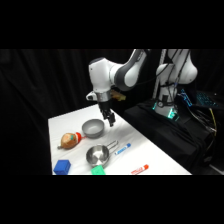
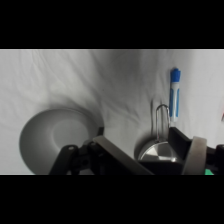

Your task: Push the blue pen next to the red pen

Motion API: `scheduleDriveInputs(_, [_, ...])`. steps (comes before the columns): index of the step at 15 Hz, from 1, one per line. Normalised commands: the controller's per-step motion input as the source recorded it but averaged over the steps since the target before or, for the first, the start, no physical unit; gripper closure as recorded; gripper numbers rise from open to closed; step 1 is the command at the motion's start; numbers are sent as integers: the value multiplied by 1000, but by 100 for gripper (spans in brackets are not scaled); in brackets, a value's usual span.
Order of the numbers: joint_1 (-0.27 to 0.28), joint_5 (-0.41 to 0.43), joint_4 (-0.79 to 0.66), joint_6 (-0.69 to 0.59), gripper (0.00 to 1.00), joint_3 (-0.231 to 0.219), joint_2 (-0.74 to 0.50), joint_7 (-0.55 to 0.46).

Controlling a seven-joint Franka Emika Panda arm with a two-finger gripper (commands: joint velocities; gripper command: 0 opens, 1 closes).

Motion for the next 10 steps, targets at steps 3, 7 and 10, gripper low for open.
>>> scheduleDriveInputs(3, [18, -61, -92, 313, 0, 22, 102, 22])
scheduleDriveInputs(7, [31, -82, -97, 287, 0, 18, 91, 46])
scheduleDriveInputs(10, [43, -102, -105, 296, 0, 16, 88, 72])
